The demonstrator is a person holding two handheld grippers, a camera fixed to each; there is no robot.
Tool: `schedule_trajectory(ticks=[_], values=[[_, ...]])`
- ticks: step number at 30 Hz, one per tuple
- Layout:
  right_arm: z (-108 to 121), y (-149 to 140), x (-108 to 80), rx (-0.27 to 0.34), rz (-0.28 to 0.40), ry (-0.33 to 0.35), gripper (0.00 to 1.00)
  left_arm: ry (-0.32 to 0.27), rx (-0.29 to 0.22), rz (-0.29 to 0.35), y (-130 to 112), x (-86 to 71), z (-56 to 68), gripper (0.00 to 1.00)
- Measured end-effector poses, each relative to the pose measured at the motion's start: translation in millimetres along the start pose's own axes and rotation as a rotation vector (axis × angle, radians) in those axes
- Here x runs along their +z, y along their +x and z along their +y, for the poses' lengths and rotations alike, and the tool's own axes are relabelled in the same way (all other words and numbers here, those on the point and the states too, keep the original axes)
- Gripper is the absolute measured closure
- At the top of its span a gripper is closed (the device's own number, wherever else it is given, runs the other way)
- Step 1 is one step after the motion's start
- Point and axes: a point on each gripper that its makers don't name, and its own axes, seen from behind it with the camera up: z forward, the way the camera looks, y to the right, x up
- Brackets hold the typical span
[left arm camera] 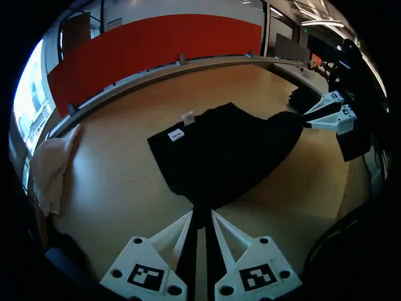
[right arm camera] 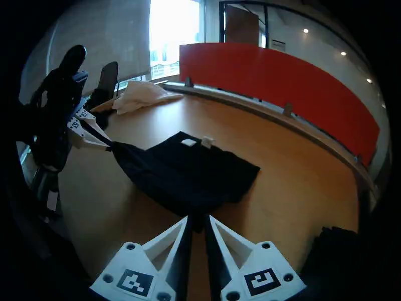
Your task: Fold towel
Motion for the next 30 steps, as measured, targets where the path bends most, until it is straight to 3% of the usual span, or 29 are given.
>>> schedule_trajectory(ticks=[18, 30], values=[[-3.8, 26.1, -38.1, -0.012, 0.043, -0.013, 0.84, 0.005, -0.011, 0.017, 17.7, -30.4, 9.6, 0.90], [-7.4, 29.1, -55.1, -0.003, 0.052, -0.018, 0.84, 0.005, -0.048, 0.033, 23.9, -49.8, 18.3, 0.90]])
